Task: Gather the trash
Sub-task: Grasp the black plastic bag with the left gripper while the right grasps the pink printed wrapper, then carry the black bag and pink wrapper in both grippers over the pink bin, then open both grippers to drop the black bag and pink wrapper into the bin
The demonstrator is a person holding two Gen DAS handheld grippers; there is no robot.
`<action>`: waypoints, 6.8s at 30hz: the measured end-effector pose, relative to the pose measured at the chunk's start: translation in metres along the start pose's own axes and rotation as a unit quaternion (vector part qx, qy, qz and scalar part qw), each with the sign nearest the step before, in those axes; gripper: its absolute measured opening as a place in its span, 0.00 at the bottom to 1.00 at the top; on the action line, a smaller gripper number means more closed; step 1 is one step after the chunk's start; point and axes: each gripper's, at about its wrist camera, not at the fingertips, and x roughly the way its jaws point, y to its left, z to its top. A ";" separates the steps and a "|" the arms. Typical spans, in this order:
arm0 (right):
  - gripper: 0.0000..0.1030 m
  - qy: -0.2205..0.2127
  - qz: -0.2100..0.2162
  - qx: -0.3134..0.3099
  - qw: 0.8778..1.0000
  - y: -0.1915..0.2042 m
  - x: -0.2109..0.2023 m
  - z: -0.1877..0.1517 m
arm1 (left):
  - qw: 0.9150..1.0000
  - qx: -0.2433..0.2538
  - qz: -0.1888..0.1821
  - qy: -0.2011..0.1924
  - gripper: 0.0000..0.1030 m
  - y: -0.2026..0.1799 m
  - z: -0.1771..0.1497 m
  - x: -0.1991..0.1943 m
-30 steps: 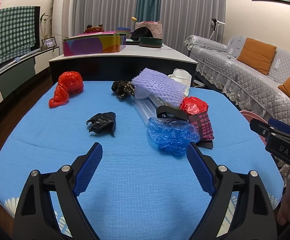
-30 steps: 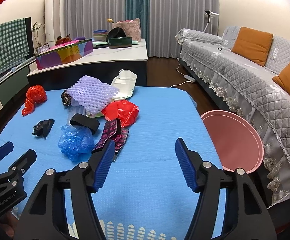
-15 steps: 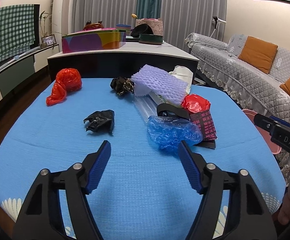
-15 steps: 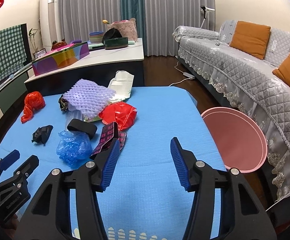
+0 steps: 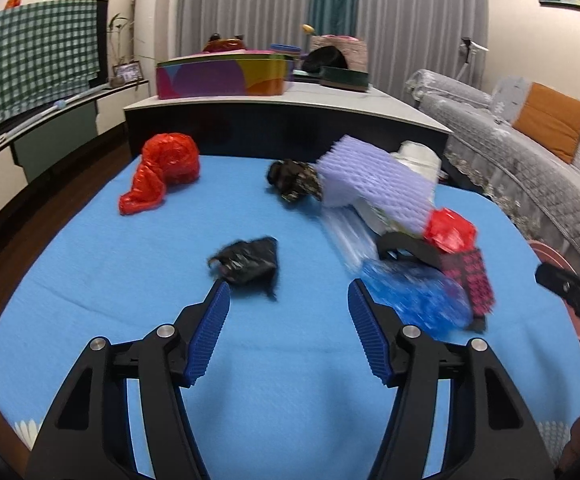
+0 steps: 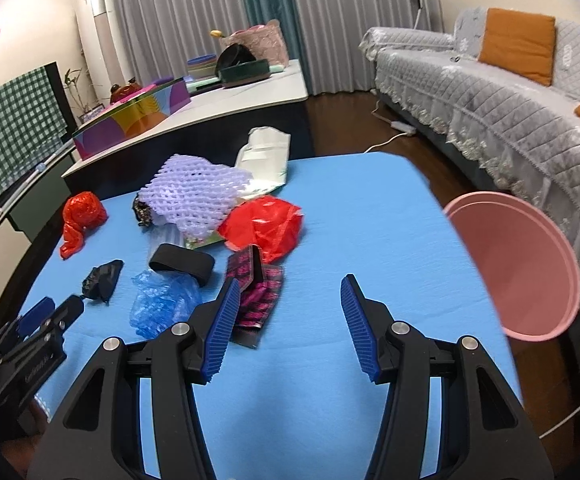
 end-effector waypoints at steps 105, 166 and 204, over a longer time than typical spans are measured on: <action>0.04 -0.085 -0.123 0.018 0.989 -0.190 -0.125 0.084 | 0.976 0.109 -0.189 -0.017 0.34 -0.223 0.053 -0.035; 0.06 -0.070 -0.171 0.043 0.982 -0.265 -0.044 0.105 | 0.937 0.196 -0.288 0.030 0.34 -0.364 0.019 0.047; 0.39 -0.126 -0.084 0.014 0.988 -0.152 -0.095 0.109 | 0.973 0.121 -0.192 -0.031 0.36 -0.150 0.057 -0.040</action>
